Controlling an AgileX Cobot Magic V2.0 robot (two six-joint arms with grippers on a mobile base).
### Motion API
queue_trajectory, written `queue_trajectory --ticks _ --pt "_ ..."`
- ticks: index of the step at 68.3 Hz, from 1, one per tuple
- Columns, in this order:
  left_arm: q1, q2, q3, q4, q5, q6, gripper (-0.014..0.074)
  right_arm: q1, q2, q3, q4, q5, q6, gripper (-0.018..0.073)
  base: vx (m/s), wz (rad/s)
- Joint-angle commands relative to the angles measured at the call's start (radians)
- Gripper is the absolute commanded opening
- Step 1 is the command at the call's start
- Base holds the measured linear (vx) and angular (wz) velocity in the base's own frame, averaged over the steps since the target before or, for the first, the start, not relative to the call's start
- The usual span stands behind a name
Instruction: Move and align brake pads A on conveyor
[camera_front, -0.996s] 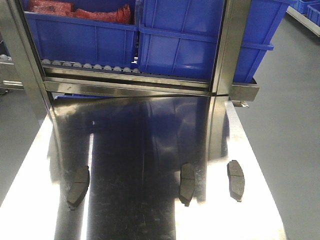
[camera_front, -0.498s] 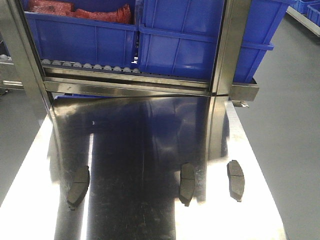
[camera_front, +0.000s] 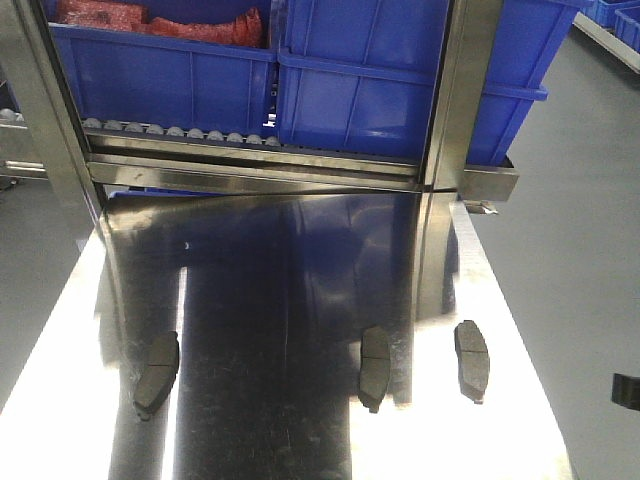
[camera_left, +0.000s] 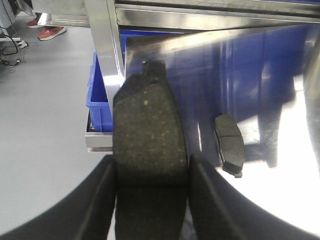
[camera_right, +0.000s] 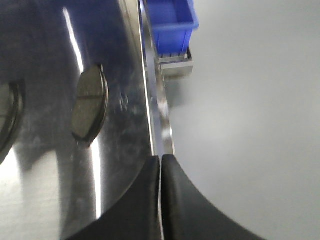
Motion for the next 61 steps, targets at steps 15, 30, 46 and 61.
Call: queue_trajectory --ticks 15,30,46,61 --pt "-0.005 0.007 -0.028 -0.006 -0.09 -0.004 -0.0006 -0.005 0.093 -0.041 0.025 0.069 0.006 0.0016 0.0 0.0" --pt "-0.005 0.007 -0.028 -0.006 -0.09 -0.004 -0.0006 -0.004 0.097 -0.041 0.056 0.073 -0.072 0.0205 0.0 0.0" --pt "-0.005 0.007 -0.028 -0.006 -0.09 -0.004 -0.0006 -0.004 0.097 -0.041 0.15 0.054 -0.164 0.0467 0.0 0.0" --pt "-0.005 0.007 -0.028 -0.006 -0.09 -0.004 -0.0006 -0.004 0.161 -0.074 0.256 0.077 -0.219 0.046 0.0 0.0"
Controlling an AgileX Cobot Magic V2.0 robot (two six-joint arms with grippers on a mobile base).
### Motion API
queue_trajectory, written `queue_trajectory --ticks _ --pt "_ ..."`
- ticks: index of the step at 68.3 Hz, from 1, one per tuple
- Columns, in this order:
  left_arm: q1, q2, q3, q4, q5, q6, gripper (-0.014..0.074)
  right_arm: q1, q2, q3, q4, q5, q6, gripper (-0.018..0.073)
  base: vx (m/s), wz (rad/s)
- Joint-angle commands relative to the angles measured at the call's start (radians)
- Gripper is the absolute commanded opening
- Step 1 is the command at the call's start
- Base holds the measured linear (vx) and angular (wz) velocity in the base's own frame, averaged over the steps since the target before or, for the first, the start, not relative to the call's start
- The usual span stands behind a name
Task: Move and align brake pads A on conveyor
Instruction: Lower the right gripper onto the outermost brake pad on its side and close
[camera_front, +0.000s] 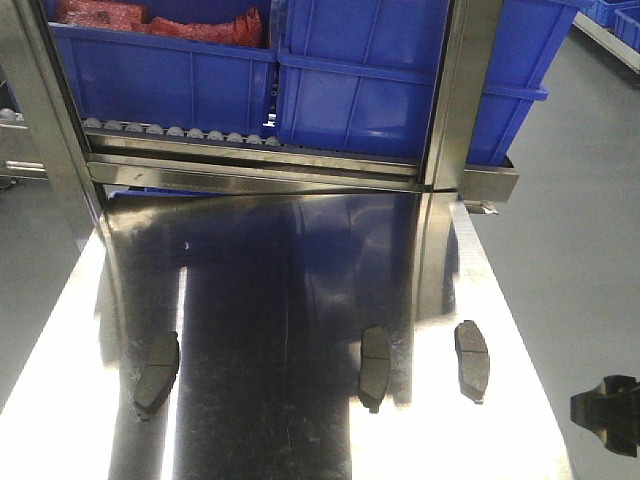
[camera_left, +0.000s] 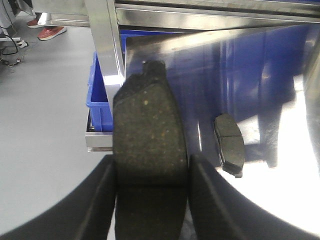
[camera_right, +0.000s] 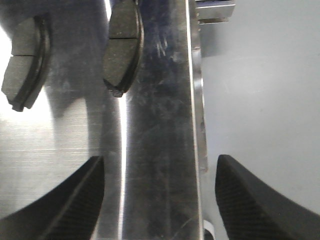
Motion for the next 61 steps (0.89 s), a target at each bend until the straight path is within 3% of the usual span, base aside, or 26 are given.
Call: queue_trajectory --ticks 1,11,20,27,37,43,61 --pt "-0.005 0.007 -0.028 -0.006 -0.09 -0.004 -0.0006 -0.004 0.044 -0.065 0.066 -0.01 -0.03 0.0458 0.0 0.0" --pt "-0.005 0.007 -0.028 -0.006 -0.09 -0.004 -0.0006 0.043 0.119 -0.162 0.098 0.033 -0.054 0.0451 0.0 0.0" --pt "-0.005 0.007 -0.028 -0.006 -0.09 -0.004 -0.0006 0.156 0.201 -0.249 0.052 0.021 0.03 0.0451 0.0 0.0" --pt "-0.005 0.007 -0.028 -0.006 -0.09 -0.004 -0.0006 0.254 0.276 -0.321 -0.036 0.022 0.146 0.0451 0.0 0.0" --pt "-0.005 0.007 -0.028 -0.006 -0.09 -0.004 -0.0006 0.358 0.402 -0.424 -0.235 0.032 0.334 0.0451 0.0 0.0" --pt "-0.005 0.007 -0.028 -0.006 -0.09 -0.004 -0.0006 0.365 0.482 -0.476 -0.285 0.05 0.414 0.0451 0.0 0.0" --pt "-0.005 0.007 -0.028 -0.006 -0.09 -0.004 -0.0006 0.347 0.674 -0.599 -0.302 0.138 0.412 0.0451 0.0 0.0"
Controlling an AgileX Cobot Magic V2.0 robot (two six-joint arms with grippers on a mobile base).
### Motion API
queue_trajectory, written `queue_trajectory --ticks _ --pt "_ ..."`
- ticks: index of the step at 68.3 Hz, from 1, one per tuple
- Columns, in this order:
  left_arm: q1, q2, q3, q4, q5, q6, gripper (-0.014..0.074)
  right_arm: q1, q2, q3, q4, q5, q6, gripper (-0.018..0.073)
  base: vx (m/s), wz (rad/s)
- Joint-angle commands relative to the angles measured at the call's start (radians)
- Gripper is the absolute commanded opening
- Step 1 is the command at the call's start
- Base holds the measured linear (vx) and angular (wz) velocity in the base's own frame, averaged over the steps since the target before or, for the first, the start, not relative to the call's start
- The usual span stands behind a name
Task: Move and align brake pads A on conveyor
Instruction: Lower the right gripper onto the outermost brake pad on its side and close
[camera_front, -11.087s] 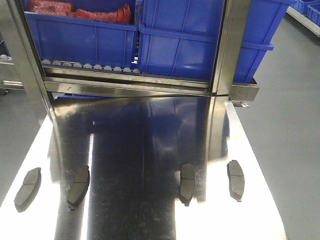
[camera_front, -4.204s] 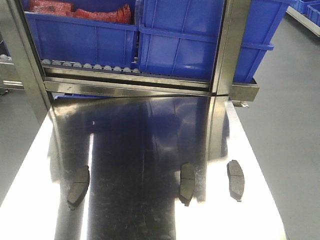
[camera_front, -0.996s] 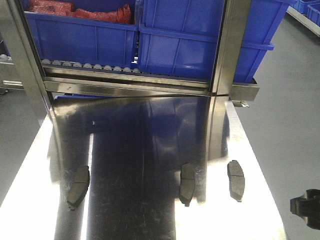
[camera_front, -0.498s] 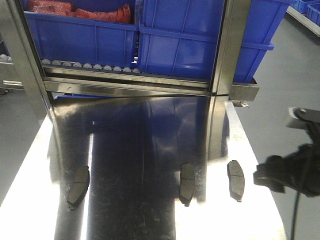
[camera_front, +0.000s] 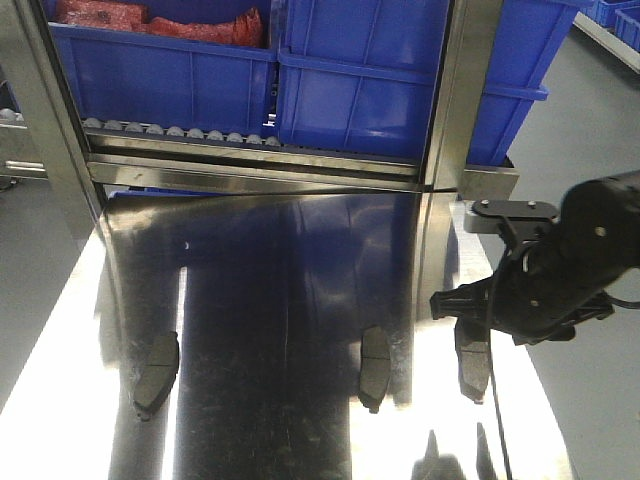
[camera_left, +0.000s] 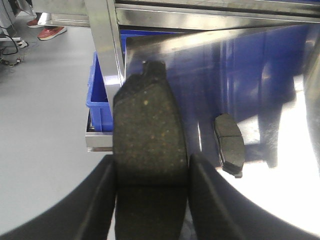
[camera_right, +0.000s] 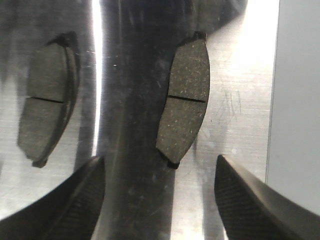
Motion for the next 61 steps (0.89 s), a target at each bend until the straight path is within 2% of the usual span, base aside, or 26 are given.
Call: queue_trajectory --ticks 1,13,61 --pt "-0.005 0.007 -0.028 -0.006 -0.09 -0.004 -0.0006 -0.018 0.028 -0.069 -0.008 0.013 0.005 0.0451 0.0 0.0" --pt "-0.005 0.007 -0.028 -0.006 -0.09 -0.004 -0.0006 -0.057 0.092 -0.108 0.021 0.039 -0.015 0.0451 0.0 0.0" --pt "-0.005 0.007 -0.028 -0.006 -0.09 -0.004 -0.0006 -0.056 0.299 -0.225 -0.002 0.089 -0.017 0.0451 0.0 0.0"
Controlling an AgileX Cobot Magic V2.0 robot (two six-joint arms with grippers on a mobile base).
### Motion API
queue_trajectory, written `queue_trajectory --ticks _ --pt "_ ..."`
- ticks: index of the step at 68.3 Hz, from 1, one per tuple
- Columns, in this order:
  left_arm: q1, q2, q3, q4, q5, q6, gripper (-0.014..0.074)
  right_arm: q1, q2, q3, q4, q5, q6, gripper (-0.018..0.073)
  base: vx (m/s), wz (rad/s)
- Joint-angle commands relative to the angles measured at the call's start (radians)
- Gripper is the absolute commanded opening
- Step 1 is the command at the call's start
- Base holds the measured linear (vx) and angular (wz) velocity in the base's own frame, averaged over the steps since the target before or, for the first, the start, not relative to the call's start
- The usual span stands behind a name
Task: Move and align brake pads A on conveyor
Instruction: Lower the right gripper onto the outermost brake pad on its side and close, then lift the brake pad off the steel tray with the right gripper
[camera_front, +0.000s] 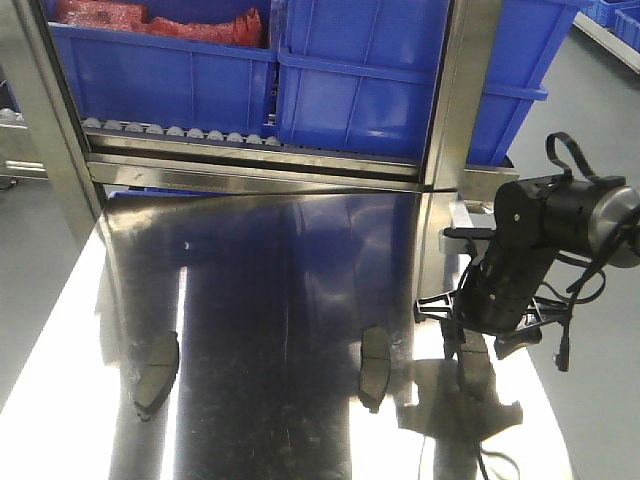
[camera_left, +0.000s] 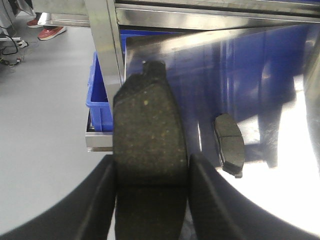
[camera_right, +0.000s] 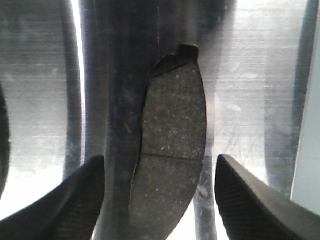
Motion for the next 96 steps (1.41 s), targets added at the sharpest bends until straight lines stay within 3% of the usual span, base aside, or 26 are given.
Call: queue_trajectory --ticks 1,17,26,34,49,64,96 --pt "-0.005 0.007 -0.028 -0.006 -0.09 -0.004 -0.0006 -0.006 -0.027 -0.033 -0.021 -0.002 -0.009 0.0451 0.0 0.0" --pt "-0.005 0.007 -0.028 -0.006 -0.09 -0.004 -0.0006 -0.006 -0.009 -0.033 -0.021 -0.016 -0.008 0.0445 0.0 0.0" --pt "-0.005 0.007 -0.028 -0.006 -0.09 -0.004 -0.0006 -0.006 0.004 -0.033 -0.026 -0.026 -0.008 0.039 0.0 0.0" --pt "-0.005 0.007 -0.028 -0.006 -0.09 -0.004 -0.0006 -0.006 0.005 -0.033 -0.032 -0.041 -0.008 0.0284 0.0 0.0" --pt "-0.005 0.007 -0.028 -0.006 -0.09 -0.004 -0.0006 -0.006 -0.015 -0.032 -0.069 -0.057 0.003 -0.0019 0.0 0.0" --pt "-0.005 0.007 -0.028 -0.006 -0.09 -0.004 -0.0006 -0.006 -0.137 0.004 -0.102 -0.096 0.005 -0.001 0.0 0.0" --pt "-0.005 0.007 -0.028 -0.006 -0.09 -0.004 -0.0006 -0.004 -0.676 0.354 -0.099 -0.338 0.003 -0.0004 0.0 0.0"
